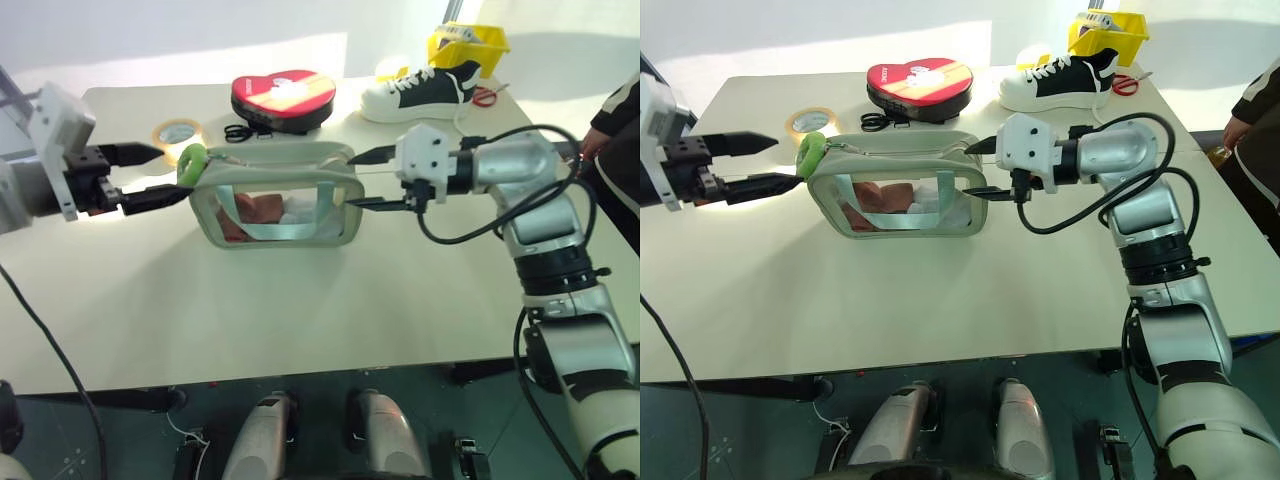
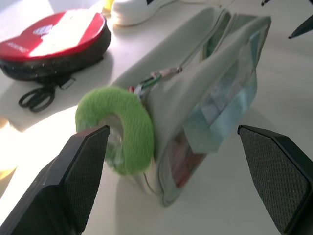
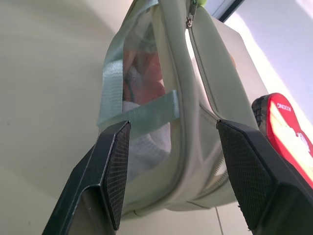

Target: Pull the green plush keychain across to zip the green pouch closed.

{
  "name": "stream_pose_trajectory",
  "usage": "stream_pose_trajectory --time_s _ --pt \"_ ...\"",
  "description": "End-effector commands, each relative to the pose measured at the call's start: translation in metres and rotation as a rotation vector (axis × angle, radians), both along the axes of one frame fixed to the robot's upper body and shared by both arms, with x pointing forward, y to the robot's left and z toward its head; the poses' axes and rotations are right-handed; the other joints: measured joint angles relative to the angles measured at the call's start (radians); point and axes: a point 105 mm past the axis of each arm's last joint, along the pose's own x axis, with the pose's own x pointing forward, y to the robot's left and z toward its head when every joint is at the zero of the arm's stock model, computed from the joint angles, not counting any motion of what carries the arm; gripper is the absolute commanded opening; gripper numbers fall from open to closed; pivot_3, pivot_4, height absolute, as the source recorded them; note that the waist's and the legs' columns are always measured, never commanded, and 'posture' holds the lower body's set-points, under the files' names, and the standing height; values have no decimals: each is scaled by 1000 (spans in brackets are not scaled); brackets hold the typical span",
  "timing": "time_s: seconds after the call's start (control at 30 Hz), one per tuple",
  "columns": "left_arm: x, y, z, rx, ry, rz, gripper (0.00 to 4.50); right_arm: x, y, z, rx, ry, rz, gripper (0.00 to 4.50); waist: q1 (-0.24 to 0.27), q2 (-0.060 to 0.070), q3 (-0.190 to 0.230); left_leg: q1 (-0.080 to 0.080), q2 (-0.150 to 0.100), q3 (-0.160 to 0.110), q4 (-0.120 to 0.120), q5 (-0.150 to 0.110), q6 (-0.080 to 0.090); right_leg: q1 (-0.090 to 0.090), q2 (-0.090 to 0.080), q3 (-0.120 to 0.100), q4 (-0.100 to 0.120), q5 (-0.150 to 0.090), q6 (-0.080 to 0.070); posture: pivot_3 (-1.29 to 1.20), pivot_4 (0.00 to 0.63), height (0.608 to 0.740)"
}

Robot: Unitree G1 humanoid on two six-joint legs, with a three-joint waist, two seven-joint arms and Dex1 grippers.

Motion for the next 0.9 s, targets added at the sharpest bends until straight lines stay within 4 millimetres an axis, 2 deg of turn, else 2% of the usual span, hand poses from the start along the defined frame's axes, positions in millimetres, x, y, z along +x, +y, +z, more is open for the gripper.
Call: stream_pose_trajectory --time_s 0.03,0.07,0.2,0.63,0.73,0.9 --pt "-3 14 15 26 -69 46 4500 4 5 8 19 -30 -10 2380 4 0 0 0 0 0 0 0 0 0 0 0 0 0 0 0 150 740" --pt "-2 16 14 27 -67 53 4500 5 5 8 19 -30 -11 2129 6 0 0 0 0 0 0 0 0 0 0 0 -1 0 0 0 150 740" --pt "9 26 6 23 -78 109 4500 6 7 10 34 -31 -10 97 6 0 0 -1 0 0 0 0 0 0 0 0 -2 0 0 0 150 740" --pt "44 3 -15 -52 -89 96 4500 6 12 14 40 -55 -9 33 3 -1 0 -1 0 0 0 1 2 1 1 -1 0 2 3 0 150 740" --pt "46 4 -15 -55 -93 96 3569 5 13 15 45 -57 -8 0 3 -1 0 -1 0 0 0 1 2 1 1 -1 0 2 3 0 150 740" --pt "46 2 -15 -58 -89 81 976 5 15 17 53 -59 -9 0 4 -1 0 -1 0 0 1 1 2 1 1 -1 0 2 3 0 150 740"
